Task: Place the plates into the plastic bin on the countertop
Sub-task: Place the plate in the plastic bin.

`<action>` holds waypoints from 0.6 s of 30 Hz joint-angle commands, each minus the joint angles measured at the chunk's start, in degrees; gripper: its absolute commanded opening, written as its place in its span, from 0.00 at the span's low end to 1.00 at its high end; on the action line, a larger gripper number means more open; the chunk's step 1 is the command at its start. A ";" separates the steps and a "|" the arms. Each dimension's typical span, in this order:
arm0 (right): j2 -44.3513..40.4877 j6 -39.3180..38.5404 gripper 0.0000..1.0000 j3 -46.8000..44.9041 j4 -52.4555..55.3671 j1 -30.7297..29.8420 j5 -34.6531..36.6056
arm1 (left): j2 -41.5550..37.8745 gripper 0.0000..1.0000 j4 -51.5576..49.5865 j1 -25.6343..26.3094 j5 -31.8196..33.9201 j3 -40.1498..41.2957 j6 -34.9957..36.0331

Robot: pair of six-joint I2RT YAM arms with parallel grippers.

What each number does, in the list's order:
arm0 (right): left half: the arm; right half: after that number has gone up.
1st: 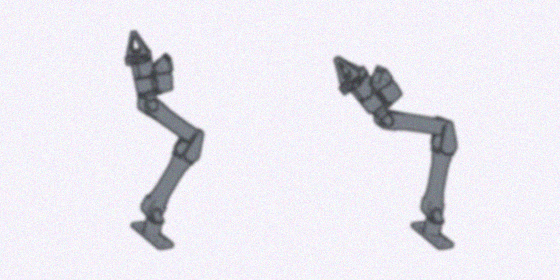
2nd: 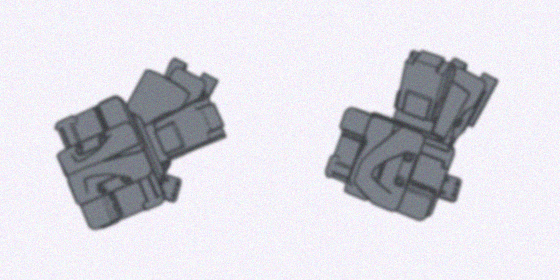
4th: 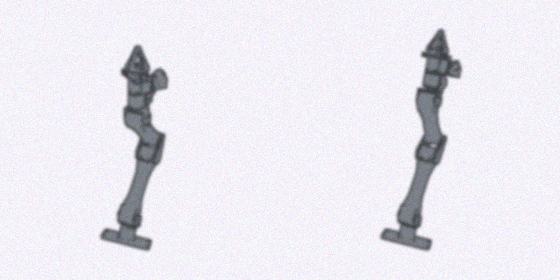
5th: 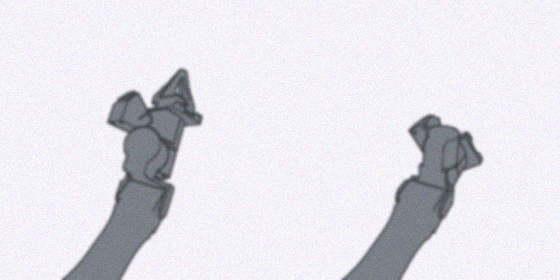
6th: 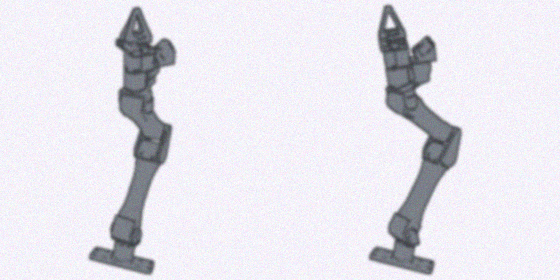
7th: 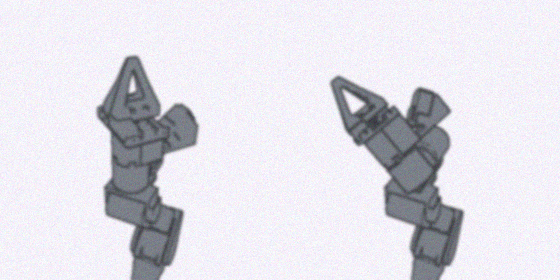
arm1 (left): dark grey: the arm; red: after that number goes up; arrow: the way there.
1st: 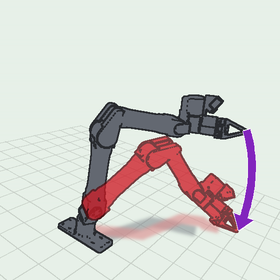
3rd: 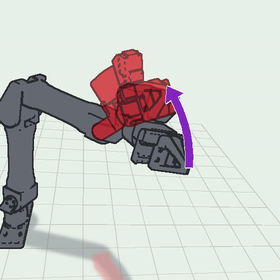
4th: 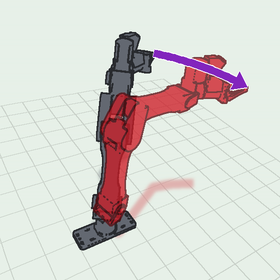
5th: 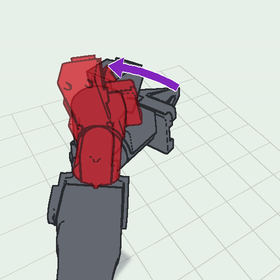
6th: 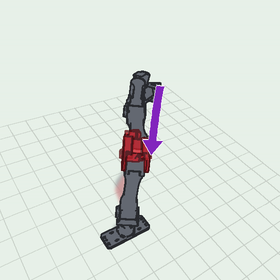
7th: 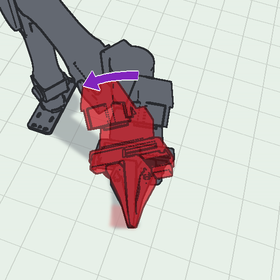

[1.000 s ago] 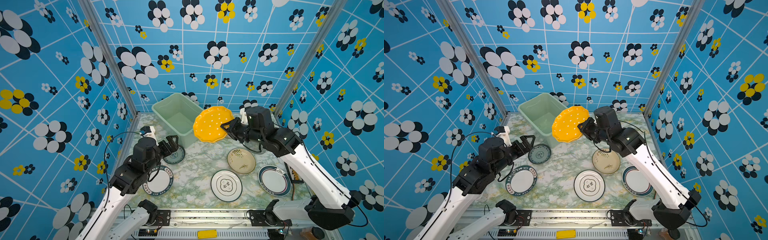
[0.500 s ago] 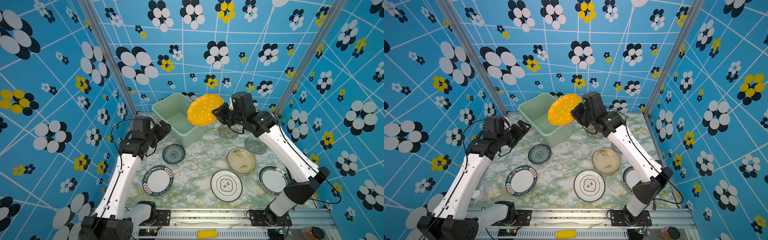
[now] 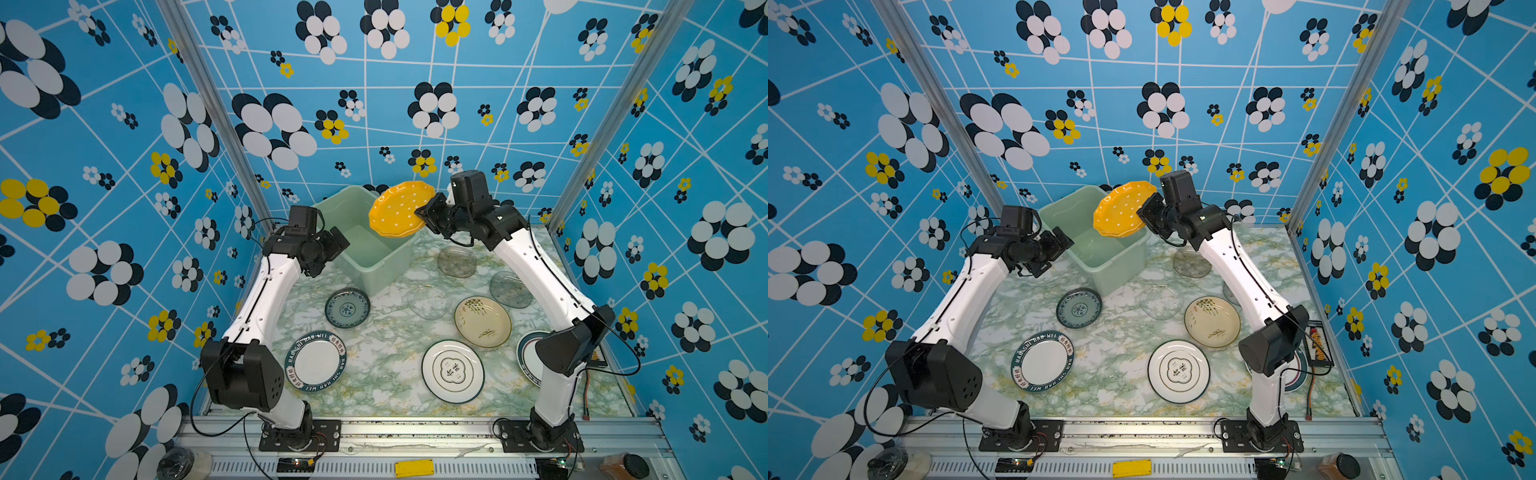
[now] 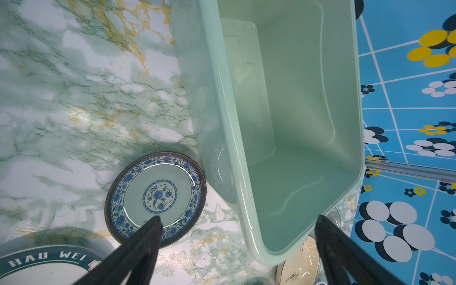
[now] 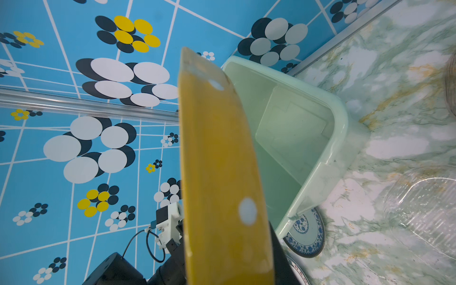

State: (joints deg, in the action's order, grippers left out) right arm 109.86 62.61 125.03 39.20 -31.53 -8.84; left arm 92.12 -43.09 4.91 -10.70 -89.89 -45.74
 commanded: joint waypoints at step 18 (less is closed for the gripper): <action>-0.25 -1.26 0.00 3.16 -7.55 2.62 -5.49 | 19.32 0.55 -11.42 3.26 6.73 -17.34 1.18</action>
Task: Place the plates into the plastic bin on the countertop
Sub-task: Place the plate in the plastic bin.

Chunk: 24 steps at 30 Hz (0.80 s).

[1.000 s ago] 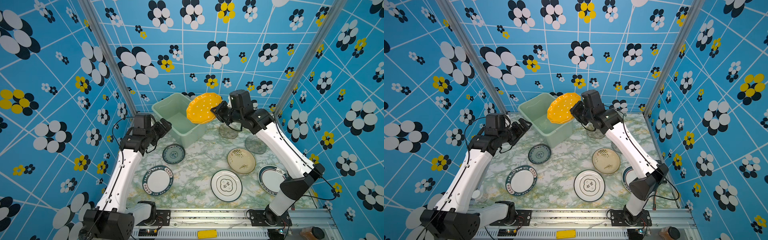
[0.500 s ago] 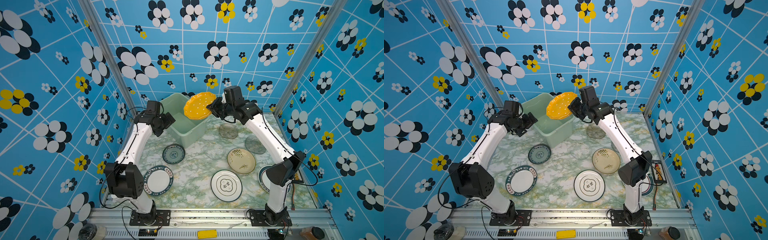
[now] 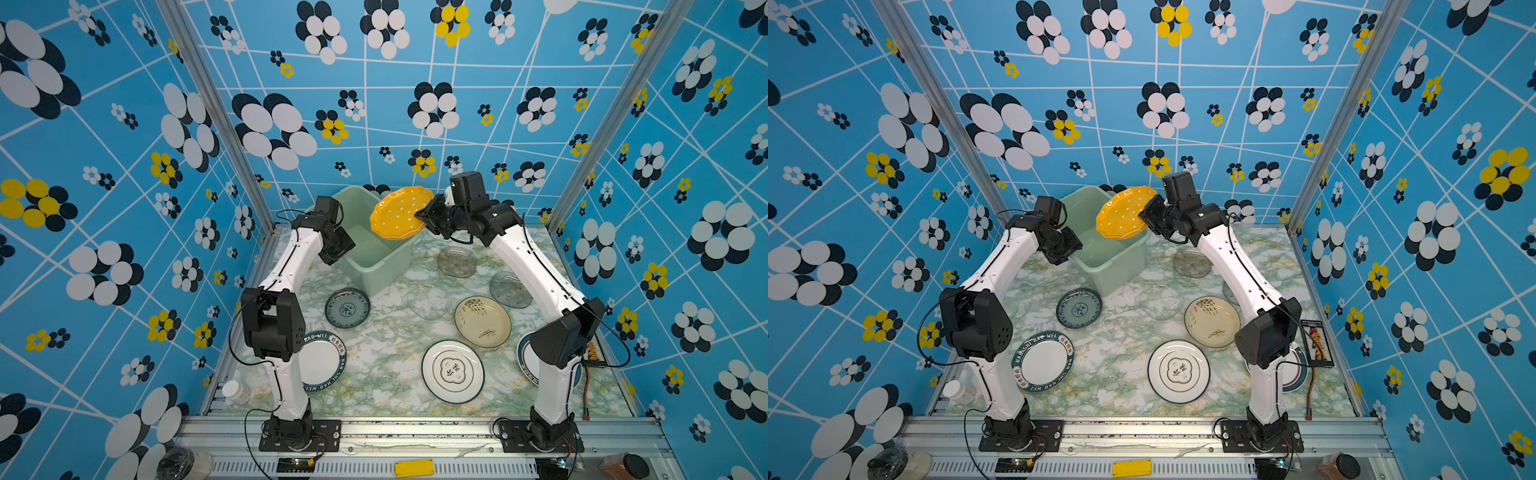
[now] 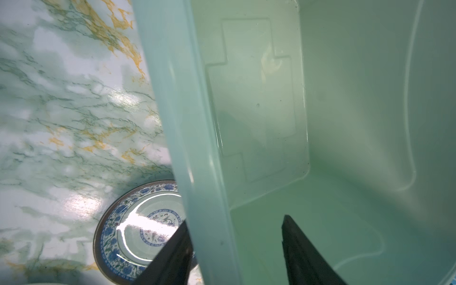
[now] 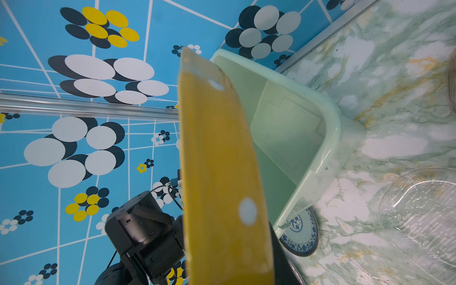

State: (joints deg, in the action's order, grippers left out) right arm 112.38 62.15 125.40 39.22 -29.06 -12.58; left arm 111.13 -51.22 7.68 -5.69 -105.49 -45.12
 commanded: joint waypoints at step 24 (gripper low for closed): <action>-7.15 0.59 0.01 -4.12 -10.69 0.85 -1.22 | -3.22 0.26 -5.90 1.63 1.38 2.89 0.77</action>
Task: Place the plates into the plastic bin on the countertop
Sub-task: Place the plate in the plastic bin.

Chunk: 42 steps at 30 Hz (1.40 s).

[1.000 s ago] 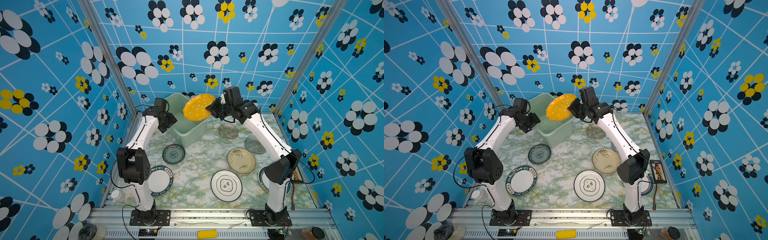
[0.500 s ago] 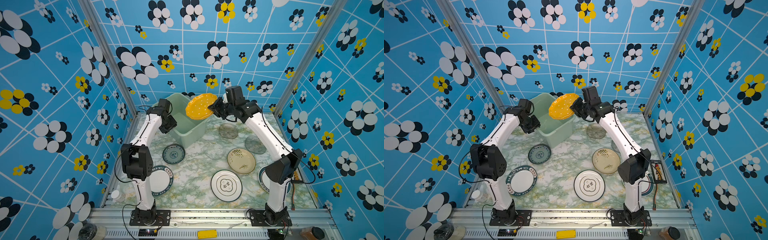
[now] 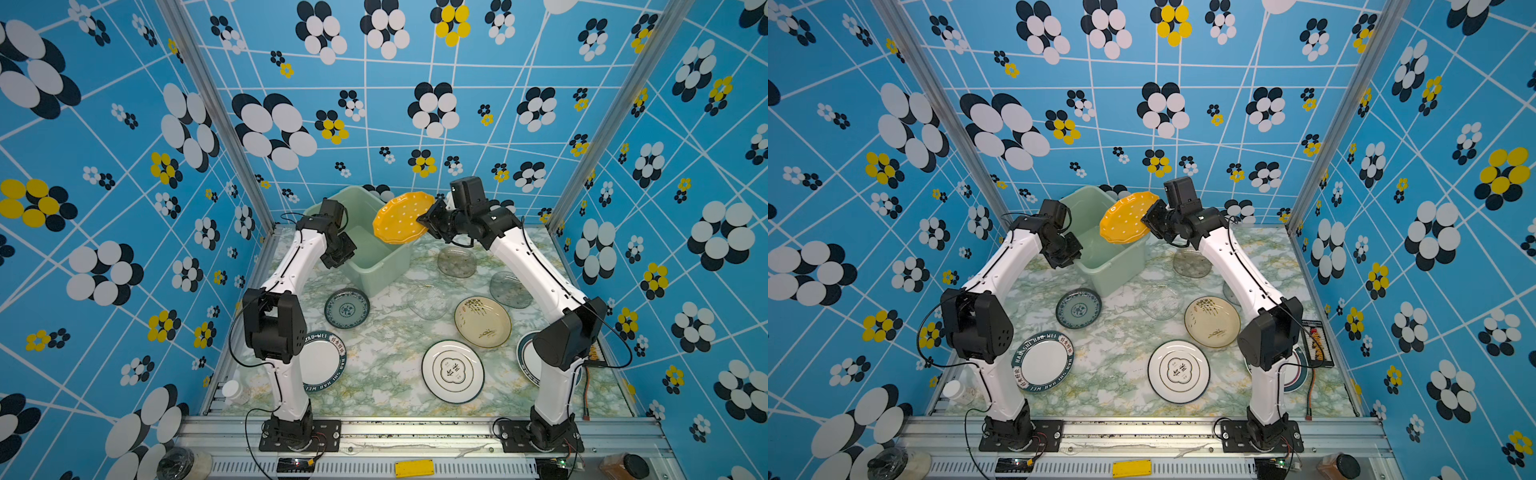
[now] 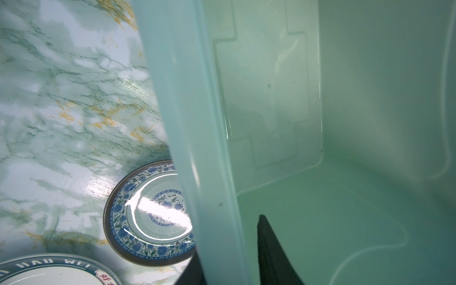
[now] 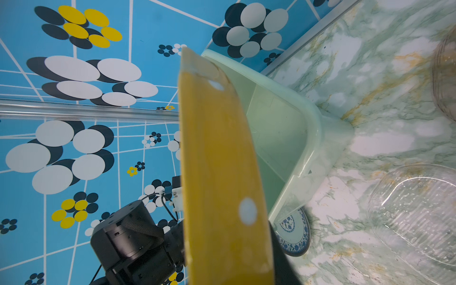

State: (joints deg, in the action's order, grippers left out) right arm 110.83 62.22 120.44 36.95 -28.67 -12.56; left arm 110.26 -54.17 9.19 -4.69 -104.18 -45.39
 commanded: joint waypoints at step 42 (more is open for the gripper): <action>-0.64 3.27 0.01 4.36 -5.53 -6.58 -1.08 | -16.09 0.23 -4.71 -0.71 -2.20 17.48 3.17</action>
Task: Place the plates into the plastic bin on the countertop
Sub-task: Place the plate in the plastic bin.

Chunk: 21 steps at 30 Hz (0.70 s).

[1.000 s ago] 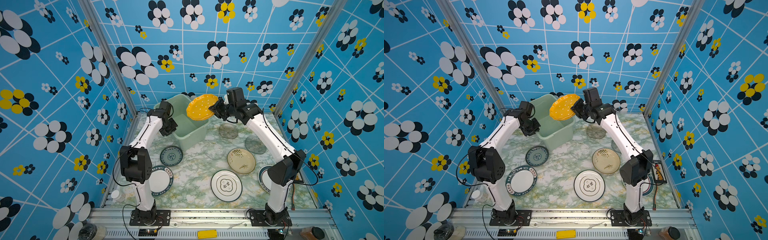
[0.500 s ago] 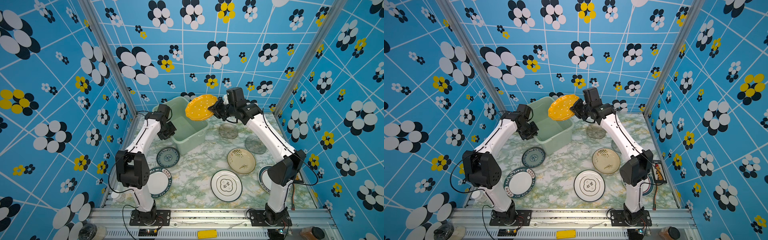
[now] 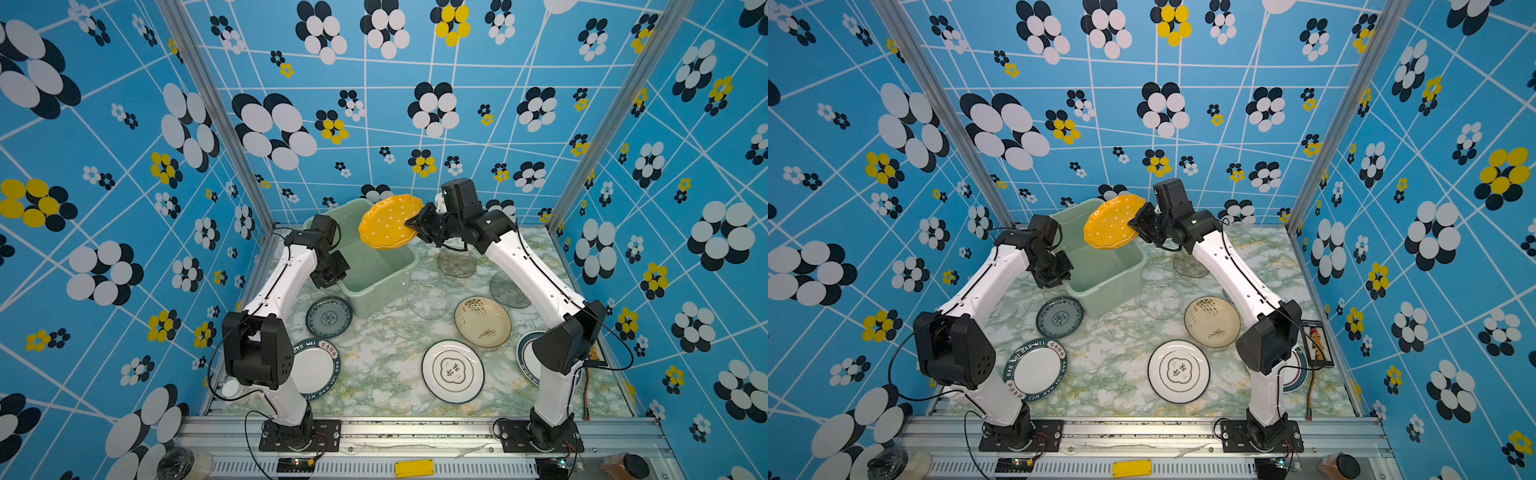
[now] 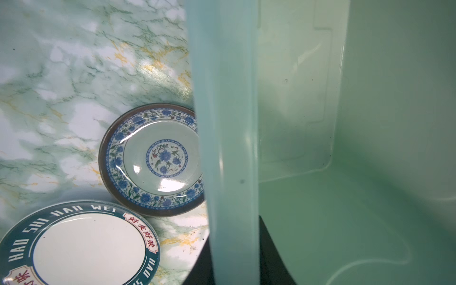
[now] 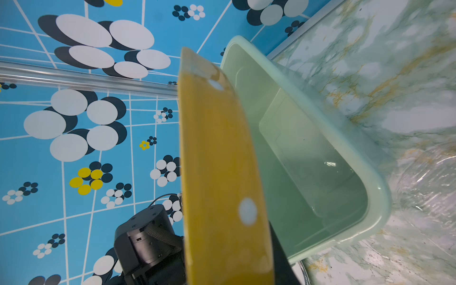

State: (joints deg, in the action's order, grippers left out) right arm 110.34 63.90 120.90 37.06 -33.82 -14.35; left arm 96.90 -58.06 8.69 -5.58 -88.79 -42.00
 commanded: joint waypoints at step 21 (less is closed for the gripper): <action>5.73 12.64 0.01 5.96 -5.95 -5.54 9.69 | -11.12 0.22 2.01 4.06 -5.49 14.24 -7.74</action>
State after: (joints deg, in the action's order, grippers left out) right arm 117.01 74.46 122.56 37.28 -38.52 -5.39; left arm 88.05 -53.76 12.43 -10.41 -76.01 -48.75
